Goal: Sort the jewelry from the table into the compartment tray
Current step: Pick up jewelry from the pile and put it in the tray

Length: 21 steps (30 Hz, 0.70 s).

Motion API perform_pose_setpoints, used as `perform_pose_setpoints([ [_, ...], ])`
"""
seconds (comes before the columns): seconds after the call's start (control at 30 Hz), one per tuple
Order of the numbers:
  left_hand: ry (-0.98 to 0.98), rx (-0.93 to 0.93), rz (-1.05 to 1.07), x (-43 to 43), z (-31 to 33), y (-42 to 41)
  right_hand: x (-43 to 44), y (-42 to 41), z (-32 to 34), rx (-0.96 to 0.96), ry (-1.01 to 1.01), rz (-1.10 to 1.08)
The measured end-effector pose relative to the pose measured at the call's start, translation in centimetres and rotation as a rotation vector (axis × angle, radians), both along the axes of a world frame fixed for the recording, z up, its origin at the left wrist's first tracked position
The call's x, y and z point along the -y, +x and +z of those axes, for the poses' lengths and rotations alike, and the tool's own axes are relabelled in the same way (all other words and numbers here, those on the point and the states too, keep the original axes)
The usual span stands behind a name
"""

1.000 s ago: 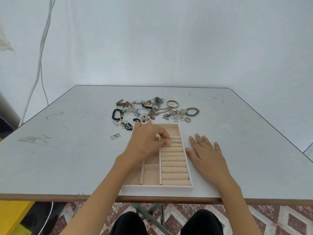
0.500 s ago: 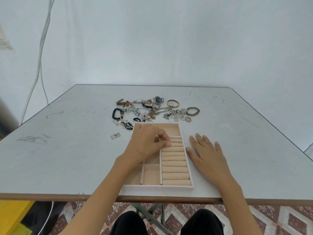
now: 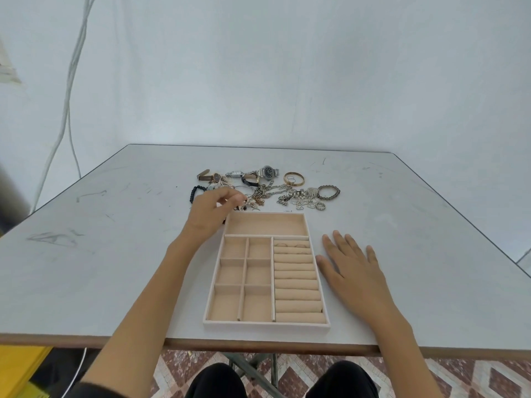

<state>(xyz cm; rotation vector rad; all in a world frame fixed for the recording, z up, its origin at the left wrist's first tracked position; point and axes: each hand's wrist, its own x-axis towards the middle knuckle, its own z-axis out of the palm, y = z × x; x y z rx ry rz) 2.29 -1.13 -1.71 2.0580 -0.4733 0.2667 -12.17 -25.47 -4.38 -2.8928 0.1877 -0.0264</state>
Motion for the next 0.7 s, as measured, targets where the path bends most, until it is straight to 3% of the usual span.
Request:
perform_pose_setpoints([
  [0.2,0.137,-0.145,-0.023,-0.2,-1.4,2.1,0.0,0.0,0.1,-0.02,-0.023,-0.007],
  [0.4,0.238,-0.046,-0.039,-0.3,-1.7,2.4,0.2,0.5,2.1,-0.041,-0.035,-0.005],
  [0.57,0.264,0.015,-0.04,-0.1,-1.9,2.4,2.0,4.9,5.7,0.004,0.216,-0.08],
  [0.7,0.253,0.032,-0.077,0.3,-2.0,2.4,2.0,10.4,5.8,0.071,0.243,-0.08],
])
